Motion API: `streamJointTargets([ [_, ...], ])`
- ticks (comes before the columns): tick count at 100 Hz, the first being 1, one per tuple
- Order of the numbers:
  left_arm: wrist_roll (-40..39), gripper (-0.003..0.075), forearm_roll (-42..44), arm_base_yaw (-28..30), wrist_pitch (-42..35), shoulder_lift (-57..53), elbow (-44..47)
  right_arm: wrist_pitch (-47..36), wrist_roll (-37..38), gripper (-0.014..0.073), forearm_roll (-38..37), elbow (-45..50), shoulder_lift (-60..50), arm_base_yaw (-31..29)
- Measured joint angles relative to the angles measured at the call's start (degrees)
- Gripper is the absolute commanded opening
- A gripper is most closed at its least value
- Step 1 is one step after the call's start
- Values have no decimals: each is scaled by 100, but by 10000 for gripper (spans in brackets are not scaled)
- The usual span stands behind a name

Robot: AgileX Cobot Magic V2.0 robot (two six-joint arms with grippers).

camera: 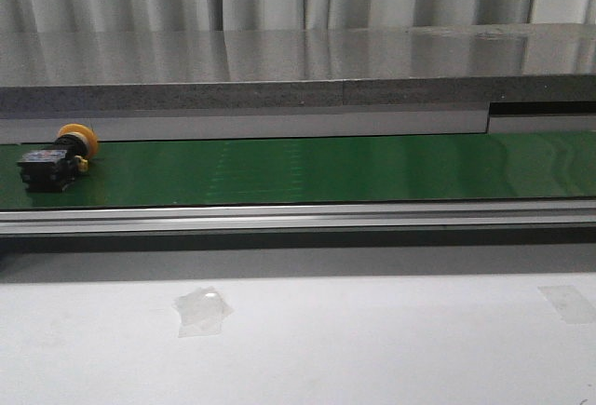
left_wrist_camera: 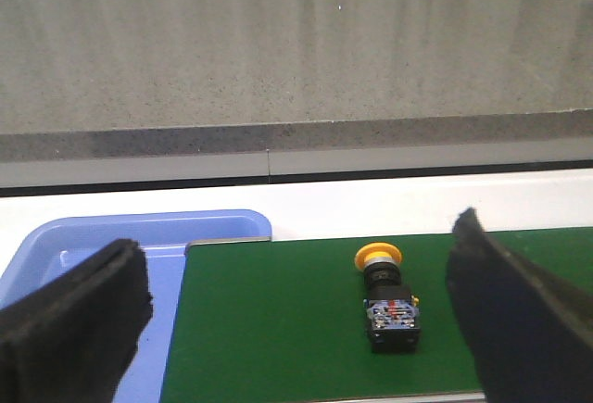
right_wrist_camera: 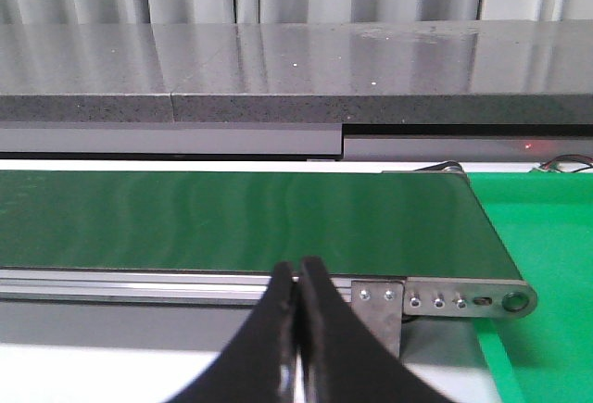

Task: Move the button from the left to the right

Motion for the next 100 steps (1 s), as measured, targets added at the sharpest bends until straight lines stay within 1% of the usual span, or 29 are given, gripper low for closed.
streamJointTargets([
  [14,0,629,0,0,-268,-685,579,0,0,-68,0,0,0,0],
  [28,0,629,-10,0,-313,-1233,928,0,0,-68,0,0,0,0],
  [42,0,627,-10,0,-313,-1458,1082,0,0,-68,0,0,0,0],
  [51,0,596,-10,0,-313,-1462,1090,0,0,-68,0,0,0,0],
  [61,0,518,-10,0,-317,-1462,1090,0,0,-68,0,0,0,0],
  [68,0,437,-10,0,-317,-1471,1090,0,0,-68,0,0,0,0],
  [82,0,251,-10,0,-326,-1471,1090,0,0,-68,0,0,0,0],
  [84,0,213,-10,0,-326,-1471,1090,0,0,-68,0,0,0,0],
  [100,0,19,-20,0,-338,-1471,1090,0,0,-68,0,0,0,0],
])
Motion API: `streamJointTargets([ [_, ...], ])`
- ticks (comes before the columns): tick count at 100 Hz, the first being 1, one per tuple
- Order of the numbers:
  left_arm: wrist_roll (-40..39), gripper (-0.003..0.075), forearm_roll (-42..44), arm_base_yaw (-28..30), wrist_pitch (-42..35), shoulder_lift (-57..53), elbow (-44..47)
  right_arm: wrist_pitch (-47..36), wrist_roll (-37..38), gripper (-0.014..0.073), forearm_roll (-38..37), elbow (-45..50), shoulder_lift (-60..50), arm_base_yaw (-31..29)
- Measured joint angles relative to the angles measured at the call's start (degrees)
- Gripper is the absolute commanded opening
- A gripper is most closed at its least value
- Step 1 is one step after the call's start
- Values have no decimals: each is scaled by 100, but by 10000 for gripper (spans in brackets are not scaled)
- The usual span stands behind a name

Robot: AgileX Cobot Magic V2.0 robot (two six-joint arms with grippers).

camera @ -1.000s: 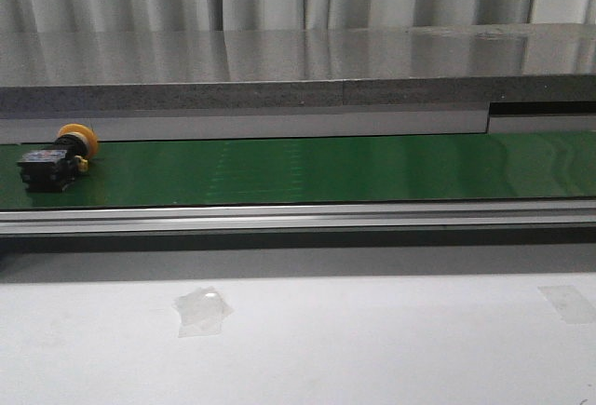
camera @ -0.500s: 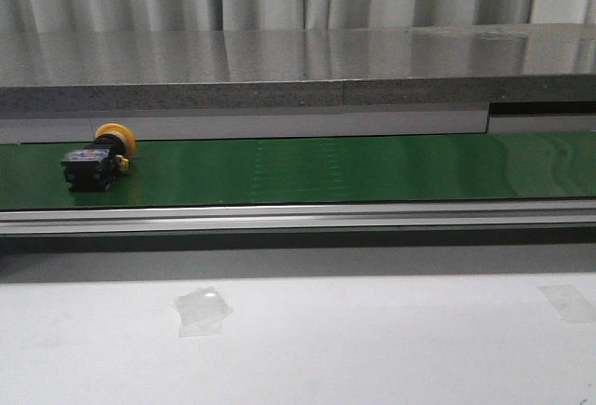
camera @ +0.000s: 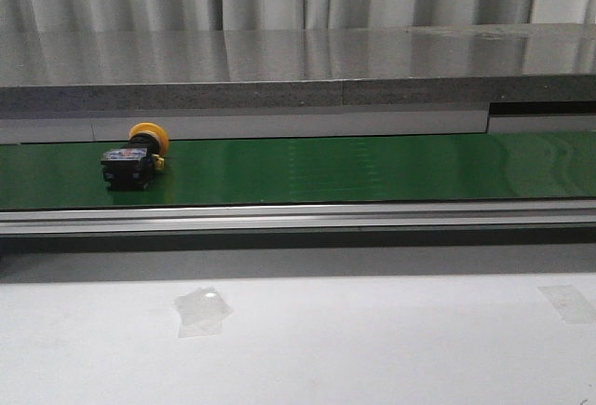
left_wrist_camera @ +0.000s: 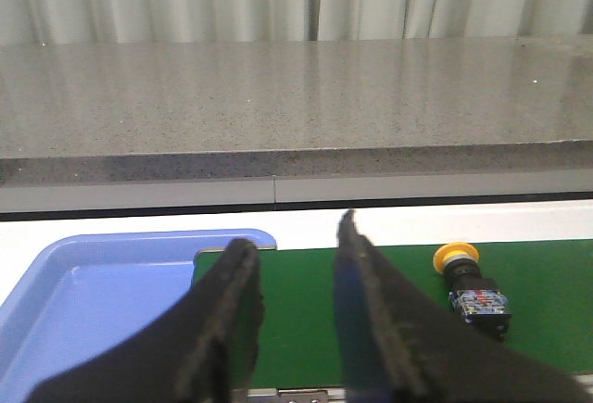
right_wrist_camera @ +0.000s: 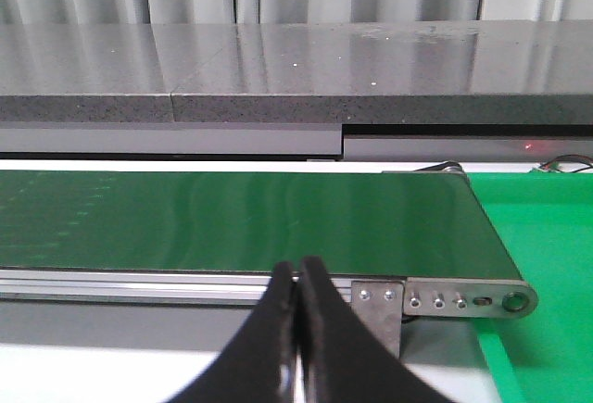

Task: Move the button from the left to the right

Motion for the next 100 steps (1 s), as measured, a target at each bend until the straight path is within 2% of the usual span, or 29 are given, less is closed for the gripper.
streamJointTargets([
  [4,0,-22,0,0,0,0,0,0,0,-68,0,0,0,0],
  [29,0,-20,0,0,-12,0,0,-57,0,-68,0,0,0,0],
  [63,0,-20,0,0,-12,0,0,-698,0,-68,77,-53,0,0],
  [78,0,-20,0,0,-12,0,0,-84,0,-68,282,-620,0,0],
  [100,0,-20,0,0,-12,0,0,1584,0,-68,317,-2040,801,0],
])
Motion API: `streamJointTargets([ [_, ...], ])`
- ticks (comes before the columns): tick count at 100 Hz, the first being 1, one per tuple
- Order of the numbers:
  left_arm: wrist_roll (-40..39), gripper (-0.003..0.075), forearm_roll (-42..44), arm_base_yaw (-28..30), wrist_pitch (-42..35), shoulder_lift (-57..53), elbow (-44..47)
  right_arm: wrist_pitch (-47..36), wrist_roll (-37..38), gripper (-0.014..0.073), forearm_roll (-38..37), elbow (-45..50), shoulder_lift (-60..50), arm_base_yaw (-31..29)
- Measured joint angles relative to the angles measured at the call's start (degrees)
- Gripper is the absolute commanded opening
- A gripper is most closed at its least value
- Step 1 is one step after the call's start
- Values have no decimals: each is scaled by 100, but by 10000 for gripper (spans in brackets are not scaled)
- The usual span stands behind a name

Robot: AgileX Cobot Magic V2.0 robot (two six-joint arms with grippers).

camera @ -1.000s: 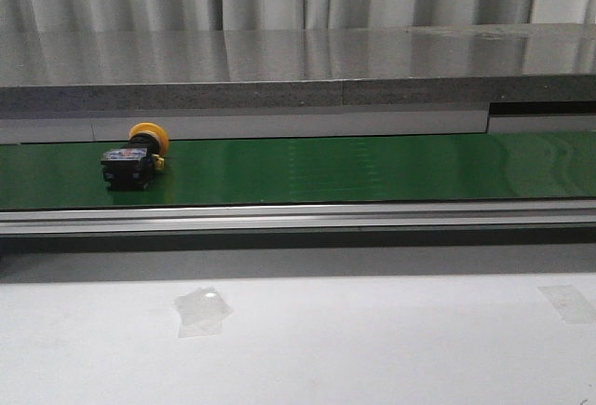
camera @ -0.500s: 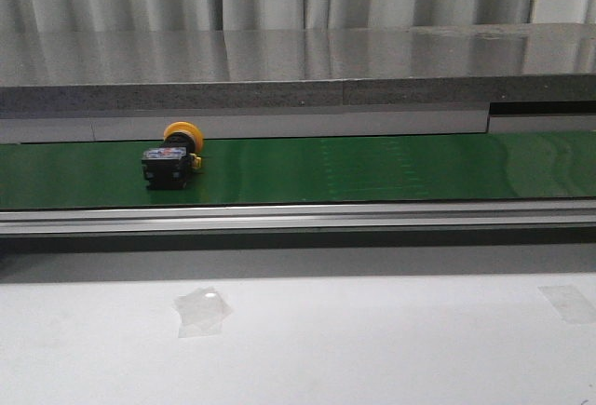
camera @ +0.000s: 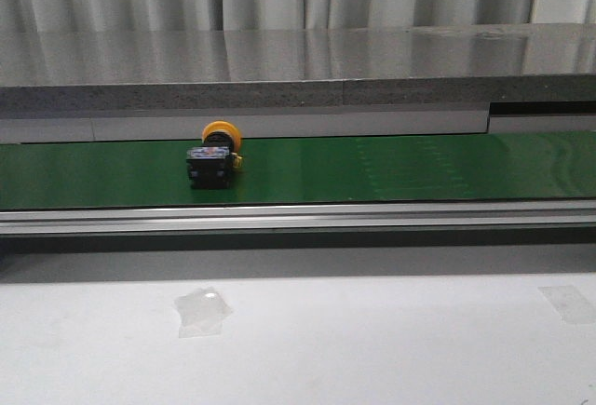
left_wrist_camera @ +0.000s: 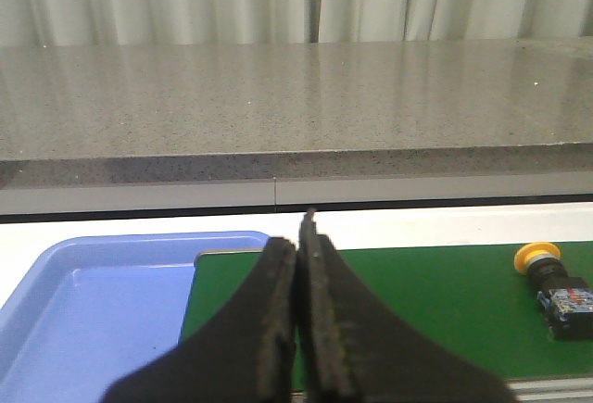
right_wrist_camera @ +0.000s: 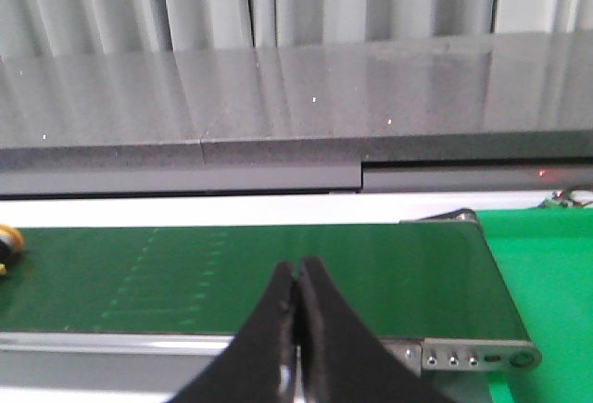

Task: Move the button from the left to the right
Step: 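Lower the open right gripper over the button riding the belt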

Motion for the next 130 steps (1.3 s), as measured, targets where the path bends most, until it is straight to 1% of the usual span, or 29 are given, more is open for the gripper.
streamJointTargets([
  [25,0,-20,0,0,0,0,0,1375,0,-68,38,-1408,1646,0],
  [39,0,-20,0,0,0,0,0,1938,0,-68,78,-2037,2596,0],
  [51,0,-20,0,0,0,0,0,2094,0,-68,198,-2333,3295,0],
  [64,0,-20,0,0,0,0,0,2106,0,-68,417,-2411,3832,0],
  [84,0,-20,0,0,0,0,0,2228,0,-64,629,-2411,4273,0],
  [89,0,-20,0,0,0,0,0,2285,0,-50,638,-2411,4346,0],
  [96,0,-20,0,0,0,0,0,2397,0,22,642,-2411,4408,0],
  [103,0,-20,0,0,0,0,0,2508,-11,148,652,-2411,4434,0],
  [115,0,-20,0,0,0,0,0,2648,-146,446,652,-2411,4434,0],
  [120,0,-20,0,0,0,0,0,2689,-170,538,652,-2411,4434,0],
  [125,0,-20,0,0,0,0,0,2712,-180,596,664,-2411,4434,0],
  [130,0,-20,0,0,0,0,0,2727,-192,615,692,-2411,4434,0],
])
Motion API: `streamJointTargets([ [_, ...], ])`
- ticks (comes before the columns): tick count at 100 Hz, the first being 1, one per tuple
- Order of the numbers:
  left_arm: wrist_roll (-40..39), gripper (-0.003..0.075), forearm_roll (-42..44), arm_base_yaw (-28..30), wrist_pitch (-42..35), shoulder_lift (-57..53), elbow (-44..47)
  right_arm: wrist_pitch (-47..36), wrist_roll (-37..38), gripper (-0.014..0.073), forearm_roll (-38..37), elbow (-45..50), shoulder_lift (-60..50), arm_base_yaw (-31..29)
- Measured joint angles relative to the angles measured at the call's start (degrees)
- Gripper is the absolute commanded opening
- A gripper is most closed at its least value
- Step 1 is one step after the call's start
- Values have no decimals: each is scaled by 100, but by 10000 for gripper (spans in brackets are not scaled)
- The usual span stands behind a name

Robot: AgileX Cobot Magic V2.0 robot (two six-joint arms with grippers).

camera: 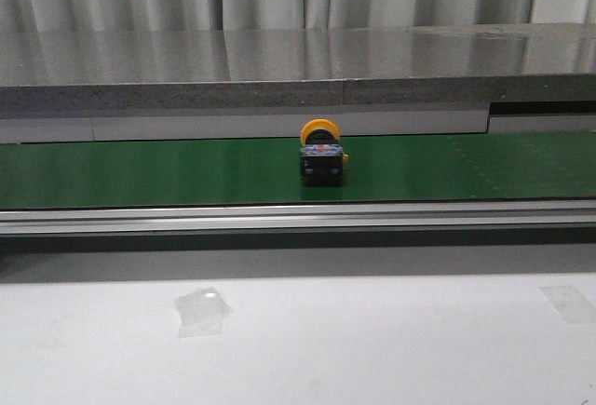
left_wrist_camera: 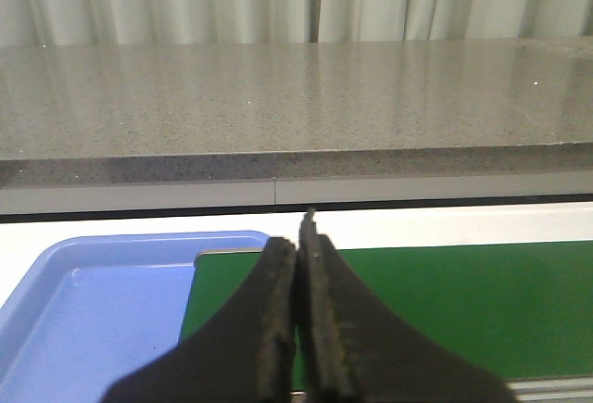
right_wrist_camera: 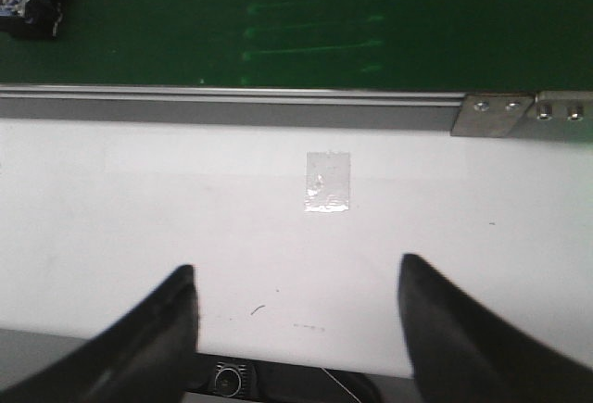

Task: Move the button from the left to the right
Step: 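Lower the open right gripper over the button riding the belt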

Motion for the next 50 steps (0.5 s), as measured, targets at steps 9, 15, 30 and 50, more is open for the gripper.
streamJointTargets([
  [9,0,-20,0,0,0,0,0,0,-23,614,84,-9,0,0],
  [15,0,-20,0,0,0,0,0,0,-23,614,146,-9,9,0],
  [30,0,-20,0,0,0,0,0,-20,-154,614,271,-192,257,0],
  [50,0,-20,0,0,0,0,0,-284,-628,614,483,-752,969,0],
])
